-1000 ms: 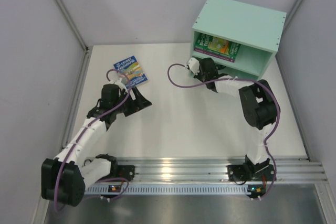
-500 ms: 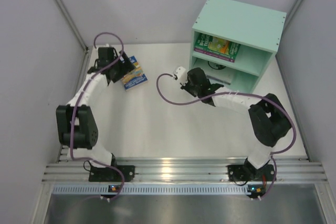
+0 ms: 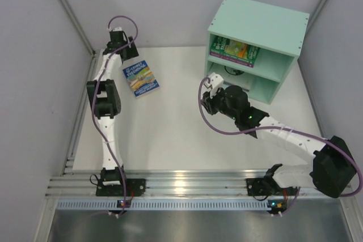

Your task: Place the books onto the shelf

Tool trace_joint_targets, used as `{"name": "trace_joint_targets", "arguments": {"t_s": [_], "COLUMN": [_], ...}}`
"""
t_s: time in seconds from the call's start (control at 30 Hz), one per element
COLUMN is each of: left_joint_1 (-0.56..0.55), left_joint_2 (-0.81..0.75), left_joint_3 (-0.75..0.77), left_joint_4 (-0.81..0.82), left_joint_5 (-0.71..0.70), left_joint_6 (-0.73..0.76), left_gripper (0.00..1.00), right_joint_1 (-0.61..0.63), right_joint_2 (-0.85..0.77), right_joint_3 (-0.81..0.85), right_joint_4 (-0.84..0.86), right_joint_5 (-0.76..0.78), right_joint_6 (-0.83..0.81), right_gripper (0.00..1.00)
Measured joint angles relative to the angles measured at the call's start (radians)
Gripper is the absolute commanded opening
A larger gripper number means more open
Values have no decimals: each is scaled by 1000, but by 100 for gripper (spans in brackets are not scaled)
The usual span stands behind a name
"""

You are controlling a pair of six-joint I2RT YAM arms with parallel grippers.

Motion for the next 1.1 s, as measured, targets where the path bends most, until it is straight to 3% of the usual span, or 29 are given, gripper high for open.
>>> {"name": "trace_joint_targets", "arguments": {"t_s": [0.17,0.3,0.53,0.7,0.77,0.93,1.1], "left_joint_1": [17,17,-16,-137,-195,-233,-206], "left_joint_2": [106,70,-284,-612,-731,-949,-1006], "left_joint_3": [3,-67,-598,-964,-1077,-1290,-1310], "left_joint_4": [-12,19,42,-66,-95,-197,-261], "left_joint_5": [19,68,142,53,23,-56,-118], "left_joint_6": [52,43,-37,-127,-146,-180,-209], "left_gripper": [79,76,67,68,69,72,73], "right_joint_1": [0,0,1,3,4,63,310], "right_joint_2": [-22,-60,-198,-316,-327,-215,87], "right_joint_3": [-9,-17,-43,-126,-174,-292,-231], "right_joint_4": [7,0,-45,-126,-148,-109,-32], "right_joint_5": [-29,-35,-18,25,13,-19,35], "right_joint_6": [40,54,118,247,317,566,768], "right_gripper": [24,23,24,25,20,4,0]}}
